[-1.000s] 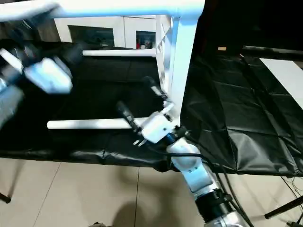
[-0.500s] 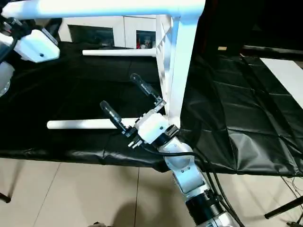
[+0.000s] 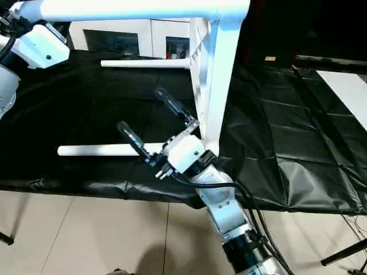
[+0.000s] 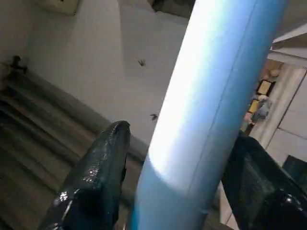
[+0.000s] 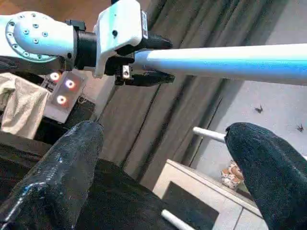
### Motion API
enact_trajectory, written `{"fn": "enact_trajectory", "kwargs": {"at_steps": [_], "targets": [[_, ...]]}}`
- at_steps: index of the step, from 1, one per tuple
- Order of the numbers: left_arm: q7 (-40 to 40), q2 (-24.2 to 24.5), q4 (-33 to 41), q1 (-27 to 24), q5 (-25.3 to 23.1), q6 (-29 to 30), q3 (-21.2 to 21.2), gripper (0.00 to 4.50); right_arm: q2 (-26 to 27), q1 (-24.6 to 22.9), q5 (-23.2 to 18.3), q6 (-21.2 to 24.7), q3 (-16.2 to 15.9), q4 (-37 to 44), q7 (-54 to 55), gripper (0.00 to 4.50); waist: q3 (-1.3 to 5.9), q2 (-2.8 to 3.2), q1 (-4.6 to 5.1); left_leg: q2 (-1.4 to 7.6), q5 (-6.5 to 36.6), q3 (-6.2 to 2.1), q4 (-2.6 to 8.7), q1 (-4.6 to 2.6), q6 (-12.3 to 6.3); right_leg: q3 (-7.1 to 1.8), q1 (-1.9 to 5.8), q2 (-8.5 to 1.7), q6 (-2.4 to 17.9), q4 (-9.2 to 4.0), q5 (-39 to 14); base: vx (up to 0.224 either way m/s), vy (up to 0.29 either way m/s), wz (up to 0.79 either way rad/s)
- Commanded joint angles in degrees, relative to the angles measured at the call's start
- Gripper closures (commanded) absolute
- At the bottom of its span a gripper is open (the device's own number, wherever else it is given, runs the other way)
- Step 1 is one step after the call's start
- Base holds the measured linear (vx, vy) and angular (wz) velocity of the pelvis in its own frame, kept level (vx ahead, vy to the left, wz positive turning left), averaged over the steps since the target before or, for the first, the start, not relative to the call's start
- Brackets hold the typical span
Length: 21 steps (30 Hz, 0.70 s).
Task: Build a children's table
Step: Flip table
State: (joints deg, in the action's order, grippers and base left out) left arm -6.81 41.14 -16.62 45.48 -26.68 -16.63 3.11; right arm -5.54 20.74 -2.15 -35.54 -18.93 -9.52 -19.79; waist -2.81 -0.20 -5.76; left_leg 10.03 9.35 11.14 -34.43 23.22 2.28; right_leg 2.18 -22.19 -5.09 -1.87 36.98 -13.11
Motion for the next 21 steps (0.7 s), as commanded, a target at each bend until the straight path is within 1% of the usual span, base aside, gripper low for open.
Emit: {"fn": "enact_trajectory", "kwargs": {"at_steps": [1,2,3,4,5,6,8,9,10,12,15,16,17,18,19,20,21], "targets": [[-2.0,-0.4,0.2,0.6,1.7,0.8,-0.8,1.85,0.1,0.9,-0.9,0.5,0.5,0.9,-0.8,0.0,3.62,1.27,-0.14,2.96,22.2,-2.3,5.09,-2.11,3.09,-2.15,0.63,-2.82,10.3,-4.22,-3.8,0.0,0.0,0.0],[-3.6,-0.9,0.7,0.3,3.1,1.9,-0.9,1.92,0.2,0.8,-1.1,0.6,0.5,1.0,-1.1,0.0,3.64,1.37,-0.23,2.98,22.3,-2.29,5.07,-2.19,3.21,-2.15,0.58,-2.85,10.3,-4.19,-3.7,0.0,0.0,0.0],[-3.6,-0.9,0.7,0.3,3.2,1.9,-0.9,2.05,0.2,0.8,-1.1,0.6,0.5,1.0,-1.1,0.0,3.61,1.32,-0.2,2.96,22.2,-2.27,5.11,-2.14,3.18,-2.17,0.6,-2.82,10.4,-4.21,-3.7,0.0,0.0,0.0],[-4.2,-1.1,0.9,0.1,3.8,2.4,-1.0,2.05,0.3,0.7,-1.2,0.7,0.6,1.2,-1.4,0.0,3.62,1.47,-0.33,2.98,22.5,-2.29,5.1,-2.22,3.32,-2.16,0.52,-2.83,10.3,-4.22,-4.0,0.0,0.0,0.0],[-4.6,-1.2,1.0,0.1,4.2,2.9,-1.1,2.23,0.3,0.7,-1.2,0.7,0.6,1.3,-1.5,0.0,3.59,1.4,-0.31,2.99,22.6,-2.28,5.15,-2.19,3.35,-2.17,0.54,-2.81,10.3,-4.27,-4.1,0.0,0.0,0.0],[-5.0,-1.5,1.1,0.0,4.7,3.7,-1.2,2.23,0.3,0.6,-1.3,0.8,0.6,1.3,-1.6,0.0,3.56,1.43,-0.34,3.0,22.8,-2.3,5.17,-2.17,3.44,-2.17,0.55,-2.82,10.2,-4.28,-4.3,0.0,0.0,0.0],[-7.7,-2.6,2.0,-0.4,7.6,7.5,-2.0,2.31,0.3,0.4,-1.5,1.2,0.5,1.5,-1.9,0.0,3.54,1.48,-0.6,3.03,23.2,-2.27,5.18,-2.3,3.67,-2.21,0.47,-2.89,10.3,-4.31,-5.1,0.0,0.0,0.0],[-7.7,-2.7,2.1,-0.4,7.8,7.6,-2.1,2.33,0.3,0.3,-1.6,1.2,0.5,1.5,-1.9,0.0,3.52,1.41,-0.63,3.05,23.0,-2.26,5.22,-2.24,3.59,-2.23,0.54,-2.92,10.3,-4.35,-5.1,0.0,0.0,0.0],[-8.4,-3.2,2.4,-0.5,9.1,9.2,-2.6,2.33,0.3,0.2,-1.6,1.4,0.4,1.5,-2.1,0.0,3.54,1.44,-0.69,3.03,22.6,-2.22,5.17,-2.25,3.51,-2.25,0.56,-2.92,10.3,-4.32,-4.7,0.0,0.0,0.0],[-10.4,-4.7,4.0,-0.6,12.9,14.7,-4.2,2.33,0.1,-0.2,-1.7,2.2,0.0,1.4,-3.1,0.0,3.52,1.43,-0.83,2.94,21.6,-2.16,5.1,-2.11,3.14,-2.23,0.63,-2.92,10.7,-4.31,-4.4,0.0,0.0,0.0],[-11.9,-6.5,5.7,-0.5,16.5,20.8,-6.4,2.34,0.2,-0.6,-1.4,2.4,0.0,1.5,-3.1,0.0,3.52,1.34,-0.93,2.92,20.2,-2.04,5.02,-1.96,2.25,-2.27,0.82,-3.07,11.0,-4.33,-4.5,0.0,0.0,0.0],[-12.2,-7.1,6.0,-0.4,17.2,22.1,-7.1,2.34,0.3,-0.7,-1.4,2.4,0.1,1.5,-3.0,0.0,3.47,1.46,-1.0,2.92,19.7,-1.98,4.99,-1.99,1.99,-2.25,0.74,-3.06,11.1,-4.4,-4.9,0.0,0.0,0.0],[-12.2,-8.1,6.6,-0.2,18.8,24.5,-8.4,2.33,0.3,-0.9,-1.4,2.5,0.2,1.6,-3.0,0.0,3.45,1.46,-1.03,2.93,19.5,-2.0,4.98,-1.94,1.8,-2.25,0.74,-3.08,11.0,-4.44,-5.2,0.0,0.0,0.0],[-12.2,-8.1,6.6,-0.2,18.8,24.5,-8.4,2.33,0.3,-0.9,-1.4,2.5,0.2,1.6,-3.0,0.0,3.44,1.44,-1.17,2.88,19.1,-1.96,4.94,-1.9,1.46,-2.24,0.76,-3.08,11.0,-4.49,-5.8,0.0,0.0,0.0],[-11.9,-9.6,7.5,0.3,20.9,28.4,-10.4,2.33,0.2,-1.1,-1.4,2.7,0.3,1.6,-3.2,0.0,3.45,1.46,-1.25,2.87,18.8,-1.94,4.9,-1.83,1.14,-2.28,0.83,-3.17,10.8,-4.53,-6.5,0.0,0.0,0.0],[-11.9,-9.6,7.5,0.3,20.9,28.4,-10.4,2.33,0.2,-1.1,-1.4,2.7,0.3,1.6,-3.2,0.0,3.42,1.43,-1.26,2.88,18.5,-1.88,4.93,-1.81,0.96,-2.29,0.82,-3.13,10.8,-4.58,-6.7,0.0,0.0,0.0],[-11.1,-11.1,8.6,1.2,22.6,32.5,-12.5,2.33,0.0,-1.4,-1.5,3.0,0.4,1.8,-3.6,0.0,3.44,1.37,-1.45,2.83,17.9,-1.87,4.81,-1.69,0.43,-2.29,0.85,-3.19,10.6,-4.72,-7.2,0.0,0.0,0.0]]}}
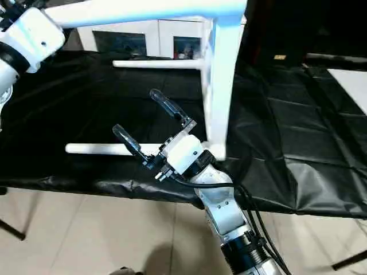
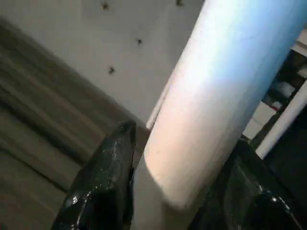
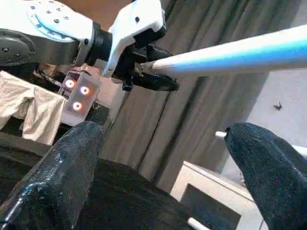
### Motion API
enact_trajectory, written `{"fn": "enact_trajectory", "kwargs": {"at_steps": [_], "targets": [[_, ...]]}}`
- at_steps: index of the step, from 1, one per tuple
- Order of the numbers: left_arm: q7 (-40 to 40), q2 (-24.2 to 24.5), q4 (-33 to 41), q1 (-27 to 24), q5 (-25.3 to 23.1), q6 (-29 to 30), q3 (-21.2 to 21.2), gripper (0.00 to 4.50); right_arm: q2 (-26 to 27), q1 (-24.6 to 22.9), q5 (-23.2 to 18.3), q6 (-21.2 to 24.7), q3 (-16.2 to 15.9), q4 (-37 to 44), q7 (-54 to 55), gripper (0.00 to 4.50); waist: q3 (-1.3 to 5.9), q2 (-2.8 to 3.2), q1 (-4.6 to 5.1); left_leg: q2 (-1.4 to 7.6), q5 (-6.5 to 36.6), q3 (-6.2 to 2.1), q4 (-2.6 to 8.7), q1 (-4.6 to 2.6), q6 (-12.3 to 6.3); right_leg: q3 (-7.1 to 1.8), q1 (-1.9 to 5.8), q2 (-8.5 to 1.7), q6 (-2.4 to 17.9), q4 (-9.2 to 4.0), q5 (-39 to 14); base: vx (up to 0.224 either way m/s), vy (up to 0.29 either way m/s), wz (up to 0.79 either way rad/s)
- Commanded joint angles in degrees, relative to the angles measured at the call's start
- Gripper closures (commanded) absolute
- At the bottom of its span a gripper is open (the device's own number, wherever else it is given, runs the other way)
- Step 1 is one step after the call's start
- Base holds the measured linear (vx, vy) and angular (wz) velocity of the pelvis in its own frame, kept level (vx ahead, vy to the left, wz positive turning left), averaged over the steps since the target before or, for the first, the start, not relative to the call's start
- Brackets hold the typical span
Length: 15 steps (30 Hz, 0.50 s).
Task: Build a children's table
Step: Flip table
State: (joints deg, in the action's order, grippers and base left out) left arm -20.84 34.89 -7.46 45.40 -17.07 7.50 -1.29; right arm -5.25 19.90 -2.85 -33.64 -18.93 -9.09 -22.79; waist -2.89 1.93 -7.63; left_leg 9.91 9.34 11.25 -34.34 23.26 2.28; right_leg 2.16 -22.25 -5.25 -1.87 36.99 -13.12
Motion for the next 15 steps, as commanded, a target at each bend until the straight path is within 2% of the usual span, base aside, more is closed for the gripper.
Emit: {"fn": "enact_trajectory", "kwargs": {"at_steps": [1,4,8,9,11,12,13,15], "targets": [[3.1,-5.2,-0.3,1.6,13.3,9.8,-8.7,2.33,-0.4,-0.8,-0.9,1.4,0.4,1.4,-0.9,0.0,3.6,-0.59,0.2,2.98,17.0,-1.96,4.66,-1.74,0.08,-2.25,0.91,-3.06,10.7,-4.67,-7.2,0.0,0.0,0.0],[4.2,-6.3,0.2,2.5,14.3,13.2,-10.7,2.32,-0.8,-1.3,-1.1,2.1,0.3,1.6,-1.8,0.0,3.71,-0.51,-0.27,2.84,15.3,-1.85,4.39,-1.64,-0.7,-2.2,0.85,-2.97,10.7,-4.62,-7.2,0.0,0.0,0.0],[5.5,-8.1,1.2,3.4,15.5,16.9,-14.2,2.32,-1.7,-2.1,-1.5,2.5,0.2,1.8,-2.8,0.0,4.06,-0.49,-0.29,2.76,12.7,-1.83,4.08,-1.3,-1.7,-1.99,1.07,-2.78,11.5,-4.23,-3.2,0.0,0.0,0.0],[5.5,-8.3,1.6,3.5,15.6,17.6,-14.7,2.32,-1.8,-2.2,-1.5,2.6,0.3,1.8,-2.8,0.0,4.44,-0.42,-0.4,2.69,10.4,-1.8,3.69,-1.18,-2.39,-1.9,1.04,-2.72,11.9,-3.77,0.2,0.0,0.0,0.0],[5.7,-8.6,2.0,3.4,15.6,18.1,-15.2,2.35,-1.9,-2.6,-1.8,3.0,0.5,2.0,-2.7,0.0,4.6,-0.28,-0.42,2.68,7.6,-1.87,3.28,-0.84,-3.75,-1.67,0.93,-2.49,12.2,-3.36,4.9,0.0,0.0,0.0],[6.5,-9.7,3.2,3.2,15.9,19.8,-16.5,2.39,-1.9,-3.4,-2.1,3.5,1.1,2.5,-2.5,0.0,4.58,-0.29,-0.27,2.7,7.3,-1.89,3.3,-0.74,-3.91,-1.63,1.0,-2.4,12.3,-3.29,5.9,0.0,0.0,0.0],[6.7,-10.1,4.0,2.7,16.1,20.4,-17.0,2.42,-1.8,-3.9,-2.5,4.2,1.8,3.0,-2.0,0.0,4.43,-0.59,-0.23,2.79,7.8,-1.9,3.35,-0.83,-4.07,-1.59,0.94,-2.3,12.2,-3.37,6.2,0.0,0.0,0.0],[7.3,-10.9,5.7,1.1,16.7,21.5,-17.8,2.44,-1.3,-4.8,-2.9,5.7,3.6,3.7,-0.1,0.0,4.52,-0.6,-0.34,2.91,8.4,-1.94,3.35,-0.93,-4.15,-1.58,0.99,-2.47,12.3,-3.31,6.5,0.0,0.0,0.0]]}}
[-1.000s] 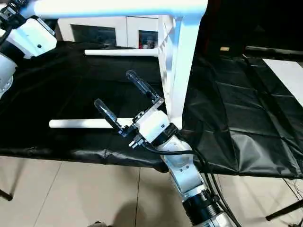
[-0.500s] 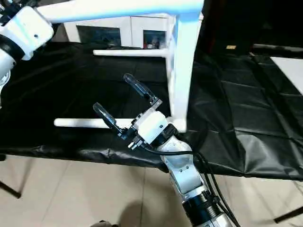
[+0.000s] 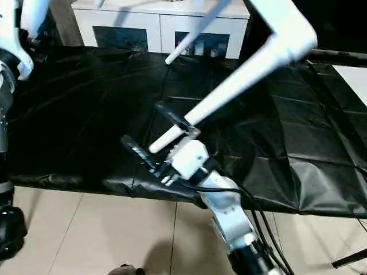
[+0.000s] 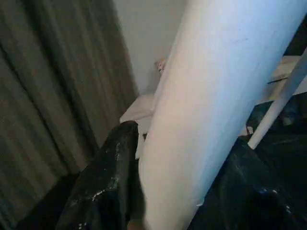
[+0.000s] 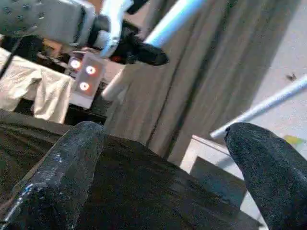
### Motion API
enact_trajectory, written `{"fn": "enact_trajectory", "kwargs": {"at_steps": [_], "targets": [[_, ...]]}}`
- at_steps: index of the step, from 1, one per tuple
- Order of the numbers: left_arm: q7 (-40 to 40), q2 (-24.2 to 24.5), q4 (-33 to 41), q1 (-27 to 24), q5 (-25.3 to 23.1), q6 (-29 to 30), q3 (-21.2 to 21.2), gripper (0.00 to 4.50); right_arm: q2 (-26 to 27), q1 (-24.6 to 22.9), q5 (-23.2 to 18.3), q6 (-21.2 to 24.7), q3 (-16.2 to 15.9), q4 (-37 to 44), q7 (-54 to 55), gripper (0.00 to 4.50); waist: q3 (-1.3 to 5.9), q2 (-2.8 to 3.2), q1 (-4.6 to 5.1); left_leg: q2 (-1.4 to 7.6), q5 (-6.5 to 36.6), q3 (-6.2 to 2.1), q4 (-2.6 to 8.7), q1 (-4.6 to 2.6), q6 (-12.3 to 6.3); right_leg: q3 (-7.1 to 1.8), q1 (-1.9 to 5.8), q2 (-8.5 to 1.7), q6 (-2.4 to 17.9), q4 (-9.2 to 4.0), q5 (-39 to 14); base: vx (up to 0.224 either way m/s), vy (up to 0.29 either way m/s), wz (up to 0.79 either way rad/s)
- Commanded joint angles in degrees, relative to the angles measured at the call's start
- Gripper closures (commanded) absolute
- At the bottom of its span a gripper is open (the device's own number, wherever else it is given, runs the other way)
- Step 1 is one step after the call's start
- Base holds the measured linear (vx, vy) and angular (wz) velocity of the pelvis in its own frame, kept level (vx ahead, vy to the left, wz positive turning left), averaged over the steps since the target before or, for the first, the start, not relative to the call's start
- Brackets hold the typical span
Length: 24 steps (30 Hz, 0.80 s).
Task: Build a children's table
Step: Flip table
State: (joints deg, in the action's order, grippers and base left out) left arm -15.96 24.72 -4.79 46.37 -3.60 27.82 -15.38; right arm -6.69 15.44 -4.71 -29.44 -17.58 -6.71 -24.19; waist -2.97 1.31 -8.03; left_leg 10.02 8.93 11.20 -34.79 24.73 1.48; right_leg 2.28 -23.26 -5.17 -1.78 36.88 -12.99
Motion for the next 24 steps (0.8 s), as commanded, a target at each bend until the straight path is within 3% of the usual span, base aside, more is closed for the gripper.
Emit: {"fn": "enact_trajectory", "kwargs": {"at_steps": [1,5,7,12,16,20,21,22,24], "targets": [[2.5,-0.9,3.6,-0.5,3.2,1.3,-3.6,2.44,0.2,-0.5,-1.3,1.9,2.8,1.5,1.9,0.0,4.61,-0.09,0.16,2.82,8.4,-1.87,3.78,-2.41,-3.43,-1.66,1.98,-2.47,12.5,-3.16,6.9,0.0,0.0,0.0],[4.2,-3.0,6.6,-4.2,3.5,2.1,-3.8,2.47,1.1,-2.2,-3.0,4.0,5.7,2.5,5.2,0.0,4.51,-0.17,-0.05,2.91,9.3,-1.82,3.81,-2.39,-3.28,-1.74,1.98,-2.7,12.2,-3.31,6.2,0.0,0.0,0.0],[5.2,-3.8,8.3,-5.8,3.7,3.4,-3.9,2.48,2.4,-4.2,-4.9,5.6,9.2,3.6,9.1,0.0,4.18,-0.27,0.18,2.95,12.8,-1.85,4.34,-2.64,-1.89,-1.76,1.74,-2.53,11.2,-3.72,2.0,0.0,0.0,0.0],[5.1,-4.0,10.4,-7.2,3.6,4.1,-3.2,2.56,4.5,-5.7,-7.1,8.9,13.5,3.3,13.3,0.0,4.05,-0.42,0.43,2.94,16.3,-2.03,4.82,-2.79,0.42,-1.82,1.54,-2.54,9.3,-4.21,-2.1,0.0,0.0,0.0],[5.1,-3.6,11.5,-7.5,3.5,4.4,-2.3,2.6,4.9,-4.9,-6.1,10.5,14.9,1.8,15.8,0.0,3.96,-0.43,0.55,2.85,17.5,-2.12,5.0,-2.8,1.71,-1.81,1.38,-2.49,8.3,-4.37,-3.3,0.0,0.0,0.0],[4.9,-3.3,11.7,-7.4,3.4,4.6,-1.9,2.62,4.8,-1.4,-4.0,15.2,15.8,-2.7,19.4,0.0,4.05,-0.31,0.79,2.65,16.8,-2.08,4.94,-2.78,2.43,-1.76,1.38,-2.4,8.1,-4.27,-2.4,0.0,0.0,0.0],[4.9,-3.2,11.8,-7.3,3.3,4.7,-1.8,2.62,5.3,0.5,-5.2,17.2,16.0,-5.0,18.9,0.0,4.13,-0.09,0.86,2.59,16.3,-2.06,4.87,-2.74,2.59,-1.77,1.42,-2.44,8.2,-4.17,-1.4,0.0,0.0,0.0],[5.0,-3.2,12.1,-7.2,3.4,5.0,-1.7,2.62,5.9,3.6,-6.2,20.3,16.4,-8.5,18.8,0.0,4.17,-0.23,1.26,2.49,16.1,-2.09,4.81,-2.69,2.48,-1.72,1.55,-2.4,8.5,-4.02,-0.6,0.0,0.0,0.0],[5.1,-3.1,12.2,-7.1,3.4,5.2,-1.6,2.62,6.6,6.4,-7.4,22.2,16.9,-11.9,18.4,0.0,4.2,-0.18,1.77,2.44,15.9,-2.03,4.73,-2.67,2.31,-1.67,1.59,-2.48,9.5,-3.93,-0.2,0.0,0.0,0.0]]}}
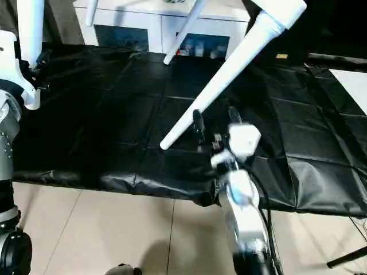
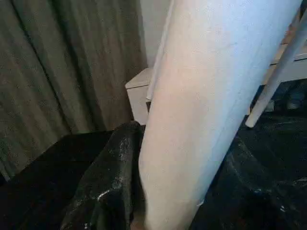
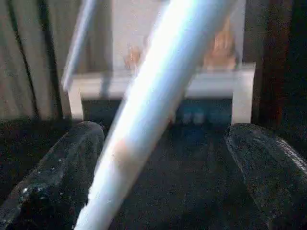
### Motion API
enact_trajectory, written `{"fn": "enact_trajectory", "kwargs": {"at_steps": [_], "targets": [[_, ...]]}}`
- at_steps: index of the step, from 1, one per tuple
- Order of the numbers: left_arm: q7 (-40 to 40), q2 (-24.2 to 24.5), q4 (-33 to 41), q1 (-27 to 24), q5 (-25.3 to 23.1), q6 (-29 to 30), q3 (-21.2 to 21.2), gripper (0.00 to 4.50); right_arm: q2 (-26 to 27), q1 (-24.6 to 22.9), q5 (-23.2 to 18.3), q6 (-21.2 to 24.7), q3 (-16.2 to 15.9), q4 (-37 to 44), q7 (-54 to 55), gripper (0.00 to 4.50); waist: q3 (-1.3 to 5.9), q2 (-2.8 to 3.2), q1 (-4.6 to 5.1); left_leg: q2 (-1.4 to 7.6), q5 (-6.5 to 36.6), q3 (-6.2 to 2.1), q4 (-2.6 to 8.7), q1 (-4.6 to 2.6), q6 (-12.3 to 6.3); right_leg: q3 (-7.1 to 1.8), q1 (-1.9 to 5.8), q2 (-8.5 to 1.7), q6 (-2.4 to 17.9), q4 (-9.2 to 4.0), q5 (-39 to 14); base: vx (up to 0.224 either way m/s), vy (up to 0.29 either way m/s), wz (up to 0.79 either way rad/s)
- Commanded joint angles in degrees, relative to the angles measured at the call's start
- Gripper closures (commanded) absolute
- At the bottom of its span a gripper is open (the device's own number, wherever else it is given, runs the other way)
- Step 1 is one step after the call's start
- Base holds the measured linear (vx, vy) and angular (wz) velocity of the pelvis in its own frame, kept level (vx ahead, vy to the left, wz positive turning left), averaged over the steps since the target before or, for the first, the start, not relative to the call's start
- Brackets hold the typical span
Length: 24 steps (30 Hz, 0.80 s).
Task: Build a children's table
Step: Flip table
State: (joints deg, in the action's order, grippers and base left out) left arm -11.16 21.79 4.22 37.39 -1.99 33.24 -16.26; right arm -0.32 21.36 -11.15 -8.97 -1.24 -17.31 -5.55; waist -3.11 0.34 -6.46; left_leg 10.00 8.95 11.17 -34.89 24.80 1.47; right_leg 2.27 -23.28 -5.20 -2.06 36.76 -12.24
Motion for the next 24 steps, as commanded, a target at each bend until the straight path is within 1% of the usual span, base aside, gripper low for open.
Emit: {"fn": "enact_trajectory", "kwargs": {"at_steps": [1,2,3,4,5,6,7,8,9,10,11,12,13,14,15,19,20,21,23,24], "targets": [[0.4,-0.2,3.4,1.9,1.8,0.0,-0.6,2.62,0.7,3.6,-1.7,3.2,1.0,-5.1,-0.3,0.0,4.39,0.62,0.19,2.55,15.4,-1.91,4.75,-2.74,2.25,-1.68,1.66,-2.55,9.9,-3.84,-0.4,0.0,0.0,0.0],[0.4,-0.2,3.5,1.9,1.8,0.1,-0.6,2.62,0.7,4.9,-1.8,3.6,1.2,-6.6,-0.2,0.0,4.56,0.8,0.23,2.5,13.5,-1.94,4.61,-2.7,2.09,-1.58,1.81,-2.49,10.4,-3.52,1.5,0.0,0.0,0.0],[0.5,-0.2,3.7,1.8,1.8,0.2,-0.5,2.62,0.9,6.1,-1.9,3.7,1.6,-8.1,-0.1,0.0,4.59,0.88,0.09,2.58,12.7,-1.82,4.48,-2.84,1.97,-1.6,1.64,-2.48,10.4,-3.51,2.5,0.0,0.0,0.0],[0.5,-0.2,3.9,1.8,1.7,0.3,-0.4,2.62,1.1,7.3,-2.1,3.7,2.1,-9.5,0.2,0.0,4.68,0.61,0.04,2.53,10.7,-1.77,4.32,-2.7,1.62,-1.53,1.83,-2.43,10.6,-3.19,4.8,0.0,0.0,0.0],[0.6,-0.2,4.0,1.7,1.8,0.5,-0.4,2.62,1.3,8.2,-2.5,4.0,2.6,-10.5,0.2,0.0,4.75,0.41,-0.02,2.49,9.8,-1.7,4.23,-2.73,1.33,-1.48,1.88,-2.42,10.8,-3.12,5.7,0.0,0.0,0.0],[0.6,-0.1,4.3,1.7,1.8,0.7,-0.4,2.62,1.6,9.3,-3.5,5.4,3.2,-11.8,-0.1,0.18,4.85,0.59,-0.14,2.47,8.4,-1.68,4.08,-2.7,0.93,-1.43,1.94,-2.43,10.9,-2.93,7.0,0.0,0.0,0.0],[0.6,-0.1,4.3,1.6,1.8,0.7,-0.4,2.62,1.6,9.3,-3.5,5.4,3.3,-11.8,-0.1,0.18,4.84,0.62,-0.12,2.44,7.6,-1.66,4.03,-2.68,0.58,-1.4,2.0,-2.36,11.0,-2.83,7.9,0.0,0.0,0.0],[0.6,-0.1,4.6,1.6,1.8,0.8,-0.4,2.62,1.7,10.1,-3.8,6.0,3.7,-12.7,0.0,0.29,4.88,0.59,-0.17,2.48,7.5,-1.61,4.0,-2.71,0.49,-1.4,1.98,-2.4,11.1,-2.83,8.1,0.0,0.0,0.0],[0.7,0.0,4.8,1.5,1.9,1.0,-0.5,2.62,1.9,11.0,-4.4,6.0,4.2,-13.9,-0.9,0.36,4.89,0.3,-0.14,2.5,7.4,-1.55,4.03,-2.75,0.45,-1.32,1.97,-2.32,11.3,-2.84,8.1,0.0,0.0,0.0],[0.8,0.1,4.9,1.4,1.9,1.0,-0.5,2.62,1.9,11.2,-4.5,5.9,4.2,-14.1,-1.2,0.44,4.81,0.47,-0.24,2.49,8.3,-1.54,4.07,-2.76,0.56,-1.34,1.93,-2.4,11.2,-2.91,7.1,0.0,0.0,0.0],[1.0,0.3,5.4,1.1,1.9,1.4,-0.5,2.62,2.0,12.6,-5.1,5.3,4.5,-15.7,-3.3,0.54,4.78,0.41,-0.11,2.54,9.7,-1.57,4.2,-2.76,0.7,-1.36,2.01,-2.54,11.3,-2.99,5.5,0.0,0.0,0.0],[1.2,0.4,5.7,1.0,2.0,1.6,-0.5,2.62,2.2,13.3,-5.6,5.2,4.9,-16.4,-4.1,0.64,4.78,0.41,-0.11,2.54,9.7,-1.57,4.2,-2.76,0.7,-1.36,2.01,-2.54,11.3,-2.99,5.5,0.0,0.0,0.0],[1.2,0.4,5.8,0.9,2.0,1.7,-0.6,2.62,2.2,13.6,-5.9,5.1,5.0,-16.6,-4.4,0.72,4.69,0.31,-0.1,2.64,10.8,-1.53,4.27,-2.85,0.83,-1.42,1.93,-2.67,11.5,-3.18,4.0,0.0,0.0,0.0],[1.3,0.4,5.9,0.8,2.0,1.8,-0.6,2.62,2.5,13.8,-6.7,4.8,5.3,-16.9,-5.2,0.8,4.57,0.28,-0.12,2.67,11.1,-1.51,4.36,-2.79,0.92,-1.5,1.86,-2.67,11.3,-3.29,2.8,0.0,0.0,0.0],[1.4,0.4,6.0,0.8,1.9,1.8,-0.6,2.62,2.6,13.8,-7.1,4.6,5.4,-16.8,-5.9,0.89,4.62,0.3,-0.14,2.7,11.0,-1.52,4.35,-2.8,0.93,-1.51,1.88,-2.71,11.3,-3.29,2.7,0.0,0.0,0.0],[1.5,0.4,6.1,0.6,1.9,1.9,-0.7,2.62,3.1,13.7,-8.3,5.0,5.7,-16.4,-7.7,0.96,4.72,0.35,-0.17,2.68,9.9,-1.54,4.27,-2.77,0.62,-1.45,1.88,-2.65,11.4,-3.15,3.9,0.0,0.0,0.0],[1.6,0.4,6.2,0.6,1.9,2.1,-0.7,2.62,3.5,13.8,-9.6,6.2,6.2,-16.5,-9.6,1.1,4.73,0.34,-0.11,2.63,9.8,-1.52,4.24,-2.74,0.44,-1.45,1.94,-2.62,11.5,-3.14,4.2,0.0,0.0,0.0],[1.6,0.4,6.2,0.6,1.9,2.2,-0.7,2.62,3.6,13.9,-10.0,6.6,6.4,-16.6,-10.3,1.1,4.75,0.37,-0.13,2.67,9.9,-1.56,4.25,-2.73,0.33,-1.46,1.97,-2.68,11.6,-3.1,4.2,0.0,0.0,0.0],[1.7,0.4,6.3,0.5,1.9,2.2,-0.7,2.62,3.7,13.9,-10.6,7.5,6.3,-16.5,-11.8,1.32,4.81,0.36,-0.18,2.65,8.6,-1.55,4.14,-2.69,0.05,-1.4,2.0,-2.62,12.1,-2.99,5.4,0.0,0.0,0.0],[1.7,0.4,6.2,0.5,1.9,2.2,-0.7,2.62,3.7,13.9,-10.6,7.6,6.3,-16.5,-12.0,1.45,4.8,0.39,-0.21,2.66,8.6,-1.54,4.15,-2.71,0.0,-1.38,1.96,-2.63,12.1,-3.02,5.3,0.0,0.0,0.0]]}}
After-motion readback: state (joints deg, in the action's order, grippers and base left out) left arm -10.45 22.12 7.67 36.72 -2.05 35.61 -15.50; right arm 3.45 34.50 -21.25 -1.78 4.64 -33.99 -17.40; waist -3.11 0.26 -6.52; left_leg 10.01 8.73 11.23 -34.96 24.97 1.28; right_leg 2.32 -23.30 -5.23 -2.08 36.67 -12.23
